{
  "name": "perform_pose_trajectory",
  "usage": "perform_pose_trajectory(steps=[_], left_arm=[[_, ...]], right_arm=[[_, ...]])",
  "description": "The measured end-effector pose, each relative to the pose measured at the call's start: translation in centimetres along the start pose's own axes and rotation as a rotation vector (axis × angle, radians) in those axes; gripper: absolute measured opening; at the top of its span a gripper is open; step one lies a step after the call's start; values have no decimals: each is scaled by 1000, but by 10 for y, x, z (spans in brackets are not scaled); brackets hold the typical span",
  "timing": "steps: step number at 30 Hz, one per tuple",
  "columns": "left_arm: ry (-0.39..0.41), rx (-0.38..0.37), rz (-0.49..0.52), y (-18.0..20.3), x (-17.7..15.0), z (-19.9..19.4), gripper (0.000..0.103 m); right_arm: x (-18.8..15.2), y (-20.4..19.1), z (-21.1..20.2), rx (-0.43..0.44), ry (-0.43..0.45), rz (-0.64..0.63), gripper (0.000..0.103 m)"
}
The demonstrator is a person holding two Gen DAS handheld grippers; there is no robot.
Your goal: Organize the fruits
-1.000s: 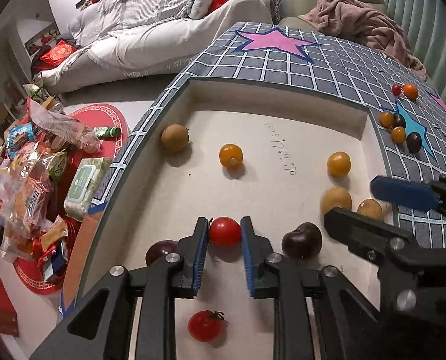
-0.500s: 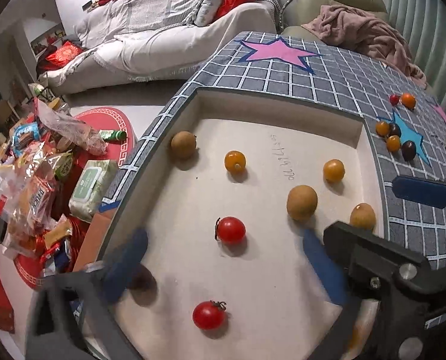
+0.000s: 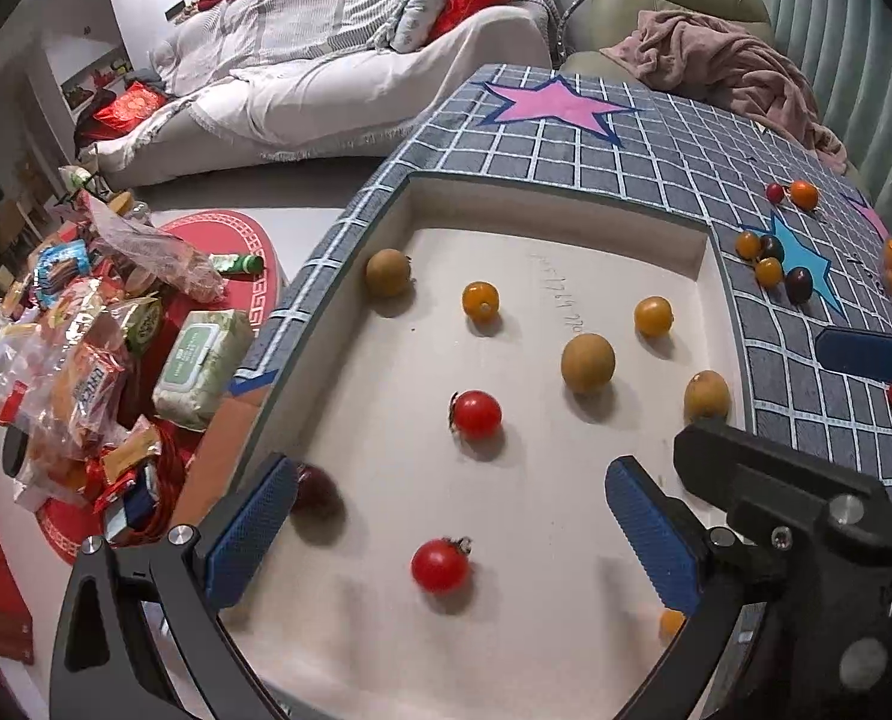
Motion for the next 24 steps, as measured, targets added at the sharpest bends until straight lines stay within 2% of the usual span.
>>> perform_pose_trajectory(steps=[10,24], left_arm=[[33,29,5,-14,-4,-28,103],[40,30,1,-20,-9,-40,103]], right_arm=[[-1,-15,-19,-21,13,-51,103],[-3,-17,-30,-36,15,-54,103]])
Point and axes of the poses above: each gripper's, at about its wrist camera, not at the fingertips, and z roughly the way its jaws point, y to its right, x to its top, the point moved 10 cm from there along z, roughly the way its jaws point, and after that the axes turned 8 degrees about y, right-handed, at the moved point
